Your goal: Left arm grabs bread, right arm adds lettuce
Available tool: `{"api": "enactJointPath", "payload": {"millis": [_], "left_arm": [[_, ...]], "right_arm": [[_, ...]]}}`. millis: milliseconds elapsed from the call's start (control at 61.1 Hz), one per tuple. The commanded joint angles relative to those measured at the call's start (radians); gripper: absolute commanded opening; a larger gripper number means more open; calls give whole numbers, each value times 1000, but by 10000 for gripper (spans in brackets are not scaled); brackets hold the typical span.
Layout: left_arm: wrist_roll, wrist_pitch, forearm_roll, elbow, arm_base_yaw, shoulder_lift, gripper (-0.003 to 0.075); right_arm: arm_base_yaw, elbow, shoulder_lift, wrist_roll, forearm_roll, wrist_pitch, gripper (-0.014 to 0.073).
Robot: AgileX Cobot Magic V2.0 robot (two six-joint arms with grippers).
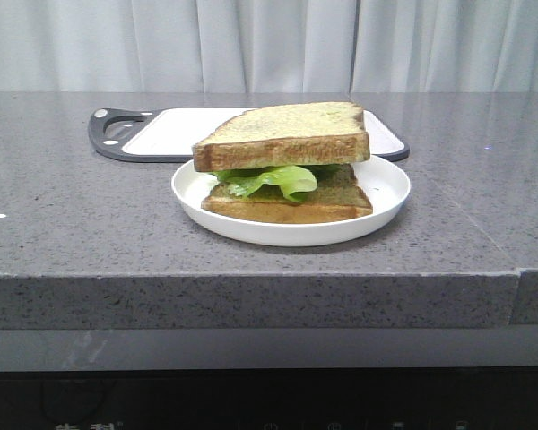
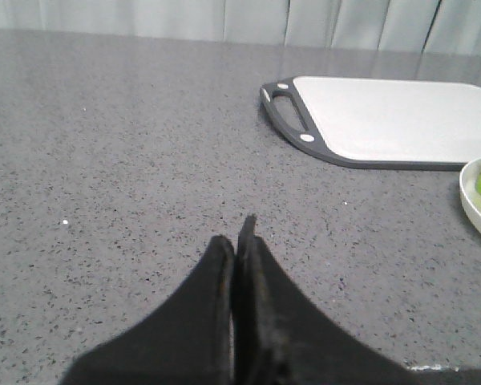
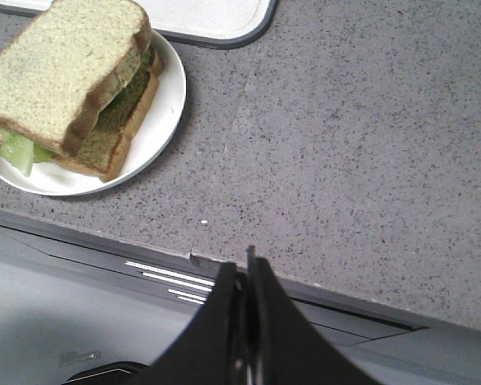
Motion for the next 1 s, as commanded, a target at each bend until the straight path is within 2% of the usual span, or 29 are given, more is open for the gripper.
{"api": "enactJointPath", "payload": {"millis": [0, 262, 376, 834, 916, 981], "left_arm": [[-7, -148, -13, 28, 10, -59, -20], [-7, -276, -1, 171, 39, -218, -20], [-7, -339, -1, 206, 41, -215, -20], [-7, -336, -3, 208, 41, -213, -20], [-12, -343, 46, 208, 41, -213, -20], [-69, -347, 112, 208, 41, -213, -20]], "right_arm": [[-6, -23, 2, 0, -1, -54, -117], [-6, -23, 2, 0, -1, -54, -117], [-6, -23, 2, 0, -1, -54, -117], [-6, -23, 2, 0, -1, -54, -117], [-6, -23, 2, 0, -1, -54, -117], [-6, -23, 2, 0, -1, -54, -117]]}}
